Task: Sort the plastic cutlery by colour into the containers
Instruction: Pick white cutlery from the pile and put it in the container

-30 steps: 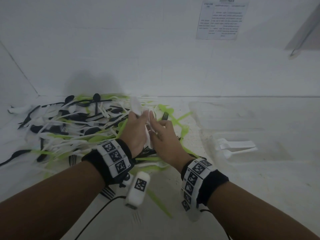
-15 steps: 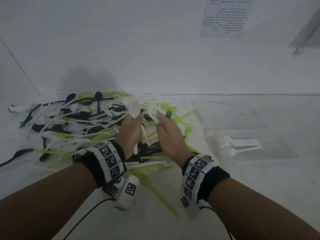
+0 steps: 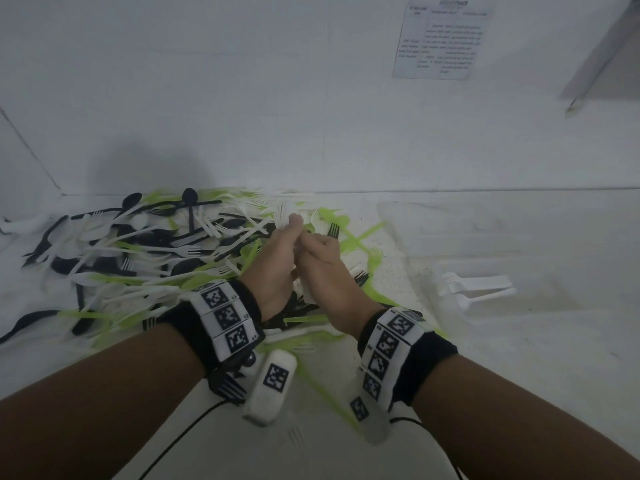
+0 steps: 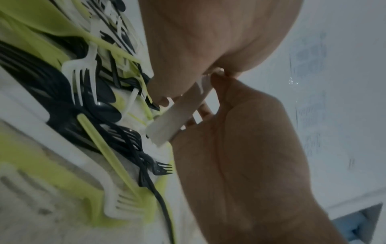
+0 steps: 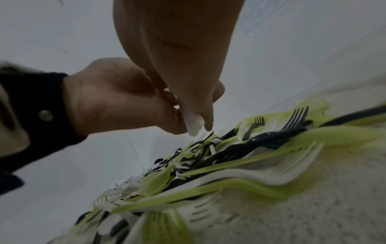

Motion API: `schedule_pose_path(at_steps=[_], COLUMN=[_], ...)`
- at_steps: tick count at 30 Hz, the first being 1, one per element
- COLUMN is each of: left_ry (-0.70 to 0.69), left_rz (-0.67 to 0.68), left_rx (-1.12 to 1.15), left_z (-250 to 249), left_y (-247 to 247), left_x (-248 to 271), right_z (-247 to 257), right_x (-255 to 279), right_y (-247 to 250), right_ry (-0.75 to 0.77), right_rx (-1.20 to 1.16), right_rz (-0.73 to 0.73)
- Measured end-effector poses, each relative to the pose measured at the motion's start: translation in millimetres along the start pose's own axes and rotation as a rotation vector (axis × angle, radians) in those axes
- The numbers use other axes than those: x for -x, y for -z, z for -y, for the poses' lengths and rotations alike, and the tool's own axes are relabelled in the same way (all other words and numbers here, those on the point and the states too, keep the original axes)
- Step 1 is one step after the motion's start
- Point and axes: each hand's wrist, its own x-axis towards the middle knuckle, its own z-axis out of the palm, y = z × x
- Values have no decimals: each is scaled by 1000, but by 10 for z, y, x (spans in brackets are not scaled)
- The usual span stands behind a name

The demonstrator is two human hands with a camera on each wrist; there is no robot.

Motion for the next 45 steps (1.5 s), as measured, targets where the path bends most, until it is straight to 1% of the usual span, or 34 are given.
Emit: schedule_pose_path(at_steps=[2, 5, 8, 10, 11, 12, 15, 16, 18, 21, 22, 23, 24, 26, 27, 28, 29, 30, 31, 35, 38, 40, 43, 45], left_ry=[43, 140, 167, 150, 135, 122, 124, 119, 73, -123, -202, -279, -361, -552, -656, -753, -834, -881, -904, -894, -904, -886, -805, -663], left_rz=[-19, -33, -14, -31, -19, 4, 76, 91, 98, 86, 95, 131, 181, 256, 274, 289, 294, 294, 288, 288, 298, 308, 320, 322], left_rx=[122, 344, 422, 436, 422, 398, 307, 270, 142, -86, -187, -334, -534, -991, -1184, -1308, -1359, -1365, -1349, -1278, -1283, -1298, -1378, -1490], left_z=[-38, -52, -43, -74, -86, -88, -99, -111, -161, -279, -324, -375, -412, -431, -389, -336, -266, -196, -128, 62, 247, 370, 486, 547], left_y=[-1, 50, 73, 59, 55, 69, 127, 152, 192, 306, 363, 413, 434, 381, 301, 187, 63, -77, -217, -792, -1270, -1617, -2083, -2304], left_x=[19, 16, -5, 8, -2, -30, -73, -73, -60, -101, -141, -189, -235, -307, -348, -358, -368, -367, -371, -368, -365, -388, -468, -553], right_z=[22, -9, 7, 5, -8, -7, 3, 30, 91, 147, 156, 161, 167, 185, 196, 200, 203, 198, 178, 77, 56, 32, -62, -114], right_x=[27, 45, 103, 178, 198, 205, 184, 181, 193, 213, 228, 239, 270, 351, 404, 458, 507, 558, 604, 817, 979, 1070, 1156, 1160], right_y=[-70, -143, -121, -105, -106, -124, -131, -105, -6, 236, 341, 449, 576, 835, 965, 1082, 1177, 1261, 1348, 1822, 2263, 2604, 3139, 3451], right_ry=[-49, -46, -11, -49, -78, -110, -152, -130, -35, 117, 164, 196, 211, 238, 269, 295, 306, 299, 285, 283, 308, 296, 250, 183], right_rx=[-41, -68, -97, -215, -248, -250, -127, -62, 129, 596, 754, 890, 994, 1137, 1187, 1226, 1254, 1272, 1283, 1260, 1229, 1198, 1205, 1195], right_rz=[21, -69, -158, -264, -283, -269, -133, -108, -86, -132, -127, -109, -95, -99, -110, -121, -128, -137, -146, -166, -186, -185, -137, -112])
